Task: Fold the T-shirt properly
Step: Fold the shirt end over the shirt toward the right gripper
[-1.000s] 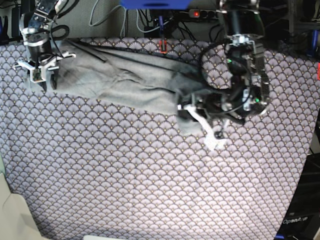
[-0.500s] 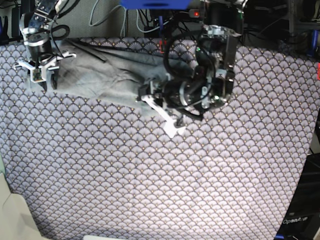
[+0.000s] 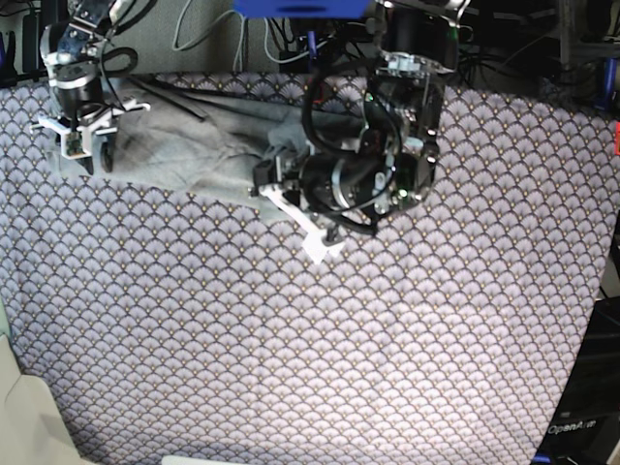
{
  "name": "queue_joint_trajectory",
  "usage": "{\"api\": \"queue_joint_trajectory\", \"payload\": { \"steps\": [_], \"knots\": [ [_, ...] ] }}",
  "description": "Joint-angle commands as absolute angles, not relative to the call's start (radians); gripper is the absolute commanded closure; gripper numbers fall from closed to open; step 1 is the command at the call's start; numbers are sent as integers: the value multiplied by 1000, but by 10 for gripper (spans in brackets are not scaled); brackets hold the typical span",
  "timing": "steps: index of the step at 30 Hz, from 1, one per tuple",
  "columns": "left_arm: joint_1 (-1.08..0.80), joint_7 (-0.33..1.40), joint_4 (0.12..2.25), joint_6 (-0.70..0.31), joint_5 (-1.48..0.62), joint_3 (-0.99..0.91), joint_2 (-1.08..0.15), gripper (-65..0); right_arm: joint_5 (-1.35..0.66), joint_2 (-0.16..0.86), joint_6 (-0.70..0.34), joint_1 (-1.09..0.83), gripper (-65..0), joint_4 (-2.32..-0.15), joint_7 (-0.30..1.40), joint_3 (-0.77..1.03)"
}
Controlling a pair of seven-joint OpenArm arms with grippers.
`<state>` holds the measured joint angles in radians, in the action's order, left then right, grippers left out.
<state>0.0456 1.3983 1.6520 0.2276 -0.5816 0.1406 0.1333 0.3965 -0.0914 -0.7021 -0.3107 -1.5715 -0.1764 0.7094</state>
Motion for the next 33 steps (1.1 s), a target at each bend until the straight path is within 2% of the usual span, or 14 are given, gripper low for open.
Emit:
{"api": "queue_joint_trajectory", "payload": {
  "steps": [1, 3, 6, 8, 16, 19, 28, 33],
  "knots": [
    [62, 1396, 1664, 220, -605, 154, 143, -7, 381, -84, -698, -309, -185, -1586, -205, 711],
    [64, 1396, 1672, 223, -605, 203, 140, -83, 381, -84, -698, -309, -185, -1586, -205, 710],
    [76, 1396, 1681, 225, -604, 254, 125, -241, 381, -84, -698, -309, -185, -1586, -205, 710],
    [77, 1396, 1701, 219, -605, 266, 120, -307, 381, -84, -698, -309, -185, -1586, -205, 710],
    [88, 1396, 1762, 216, -605, 252, 119, -311, 381, -84, -698, -311, -185, -1586, -205, 713],
    [87, 1396, 1774, 216, -607, 209, 81, -311, 381, -84, -698, -311, -185, -1586, -205, 713],
    [77, 1396, 1661, 214, -662, 150, -19, -311, 374, -85, -698, -312, -184, -1684, -206, 716],
    [81, 1331, 1549, 216, -716, 151, -50, -311, 374, -113, -698, -325, -184, -1745, -206, 716]
  ]
}}
